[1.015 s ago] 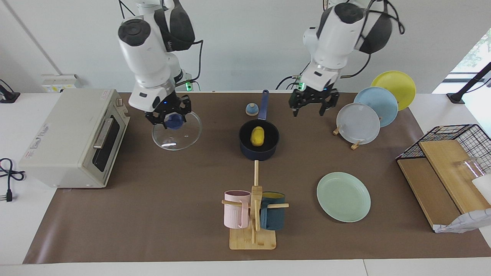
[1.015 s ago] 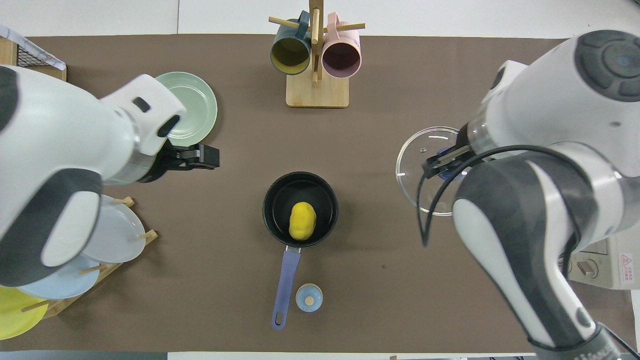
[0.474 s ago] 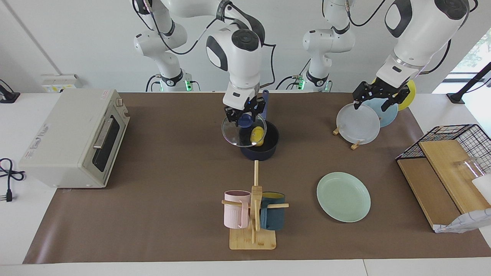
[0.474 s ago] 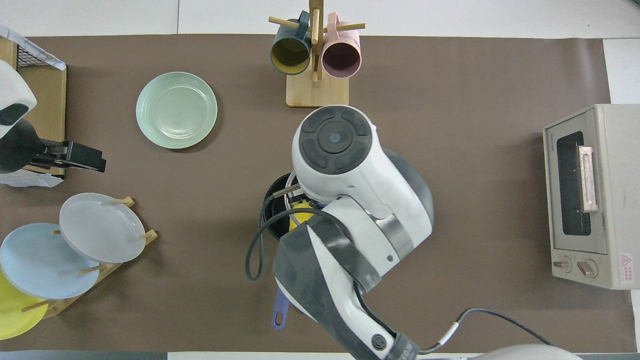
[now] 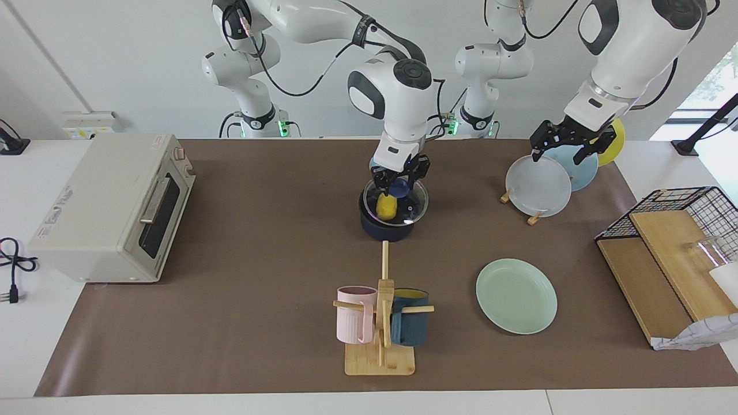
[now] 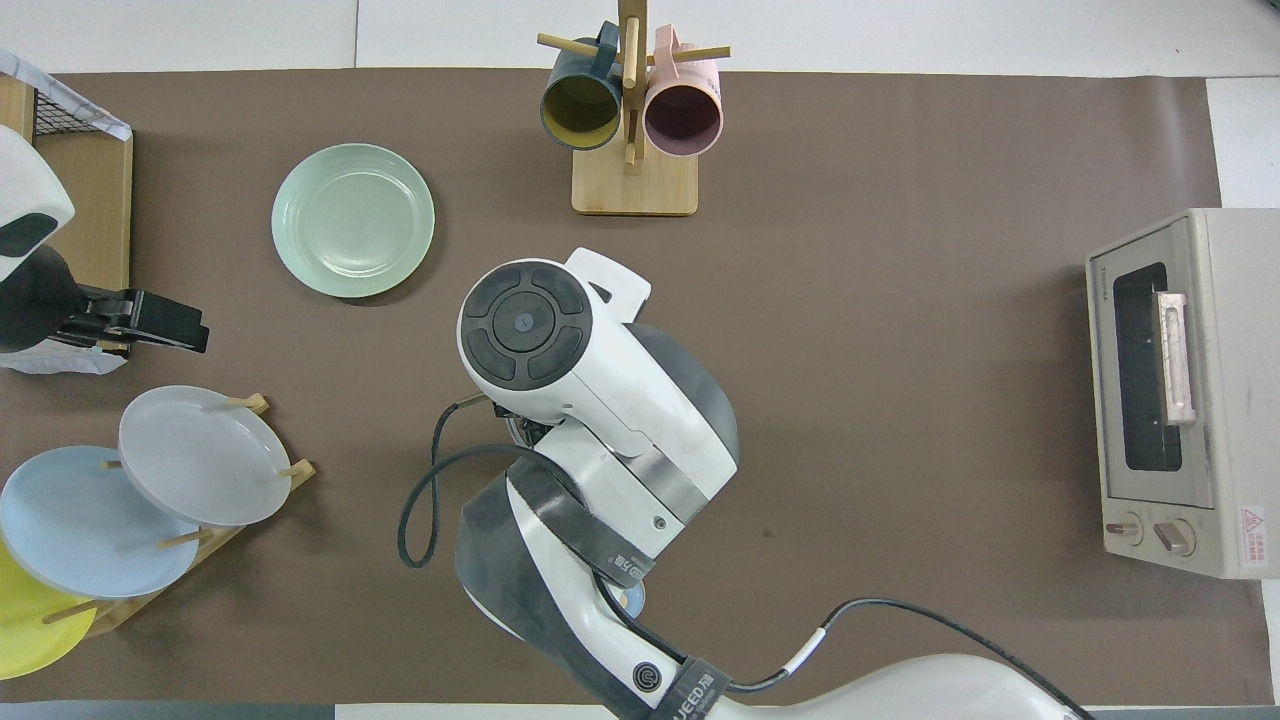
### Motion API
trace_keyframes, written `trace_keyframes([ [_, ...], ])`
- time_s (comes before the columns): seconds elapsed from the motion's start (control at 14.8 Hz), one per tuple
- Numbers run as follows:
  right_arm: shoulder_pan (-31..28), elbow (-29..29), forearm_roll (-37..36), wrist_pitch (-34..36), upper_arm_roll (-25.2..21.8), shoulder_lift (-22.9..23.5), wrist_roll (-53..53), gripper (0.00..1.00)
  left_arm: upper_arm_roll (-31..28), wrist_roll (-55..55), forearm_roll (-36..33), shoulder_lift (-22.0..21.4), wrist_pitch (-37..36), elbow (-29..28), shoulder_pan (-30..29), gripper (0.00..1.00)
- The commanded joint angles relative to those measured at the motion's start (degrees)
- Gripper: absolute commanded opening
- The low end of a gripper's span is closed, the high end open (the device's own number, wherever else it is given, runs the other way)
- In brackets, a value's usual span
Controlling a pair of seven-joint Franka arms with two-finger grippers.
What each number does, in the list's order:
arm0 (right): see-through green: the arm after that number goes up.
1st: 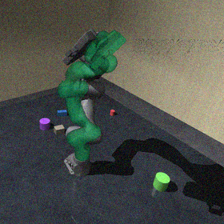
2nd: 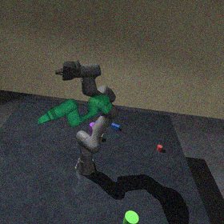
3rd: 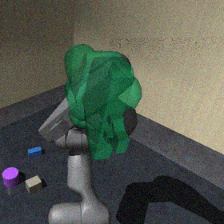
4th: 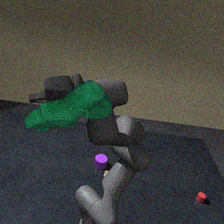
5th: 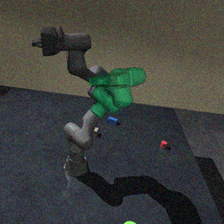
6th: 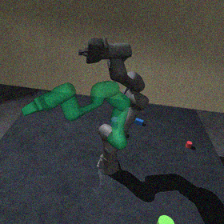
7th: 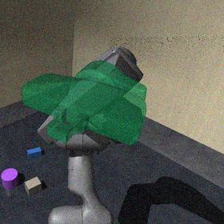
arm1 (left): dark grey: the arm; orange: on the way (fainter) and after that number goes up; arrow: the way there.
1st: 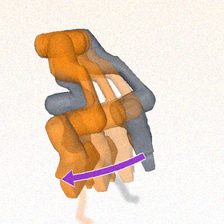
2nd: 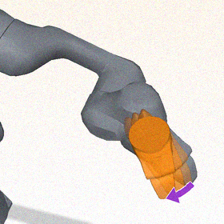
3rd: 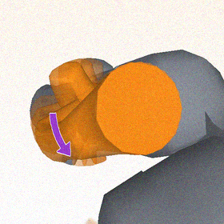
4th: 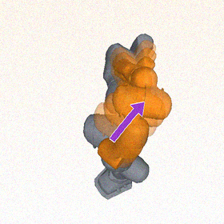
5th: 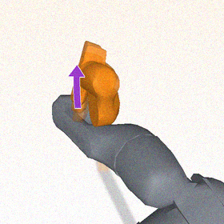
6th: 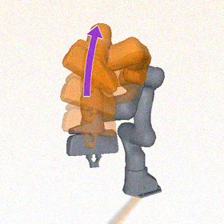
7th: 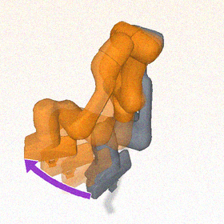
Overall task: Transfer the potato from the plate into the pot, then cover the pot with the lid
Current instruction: 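Carry the glass lid over the saucepan and lower it with the right gripper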
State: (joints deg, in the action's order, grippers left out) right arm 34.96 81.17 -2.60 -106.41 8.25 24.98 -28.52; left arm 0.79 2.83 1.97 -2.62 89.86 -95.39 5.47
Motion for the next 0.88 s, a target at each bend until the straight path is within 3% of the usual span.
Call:
trace_keyframes([
  [0.0,0.3,0.0,-1.1,-2.2,0.0,0.6,-1.4,0.00,0.1,0.3,-1.3,-1.3,-2.3,0.7,-0.3,1.00],
  [0.41,-0.1,4.1,-1.2,-2.7,-0.1,-0.4,-0.9,0.00,0.2,0.0,-2.4,-6.3,-4.7,-0.2,-0.1,1.00],
  [0.61,0.1,4.7,-1.2,-2.2,0.0,-0.7,-1.1,0.00,-0.7,0.1,-2.4,-3.7,-2.9,1.3,0.4,1.00],
  [0.81,0.2,5.7,-1.3,-2.0,-0.1,-1.2,-1.3,0.00,-0.7,0.3,-3.2,1.4,-5.6,8.7,0.2,1.00],
])
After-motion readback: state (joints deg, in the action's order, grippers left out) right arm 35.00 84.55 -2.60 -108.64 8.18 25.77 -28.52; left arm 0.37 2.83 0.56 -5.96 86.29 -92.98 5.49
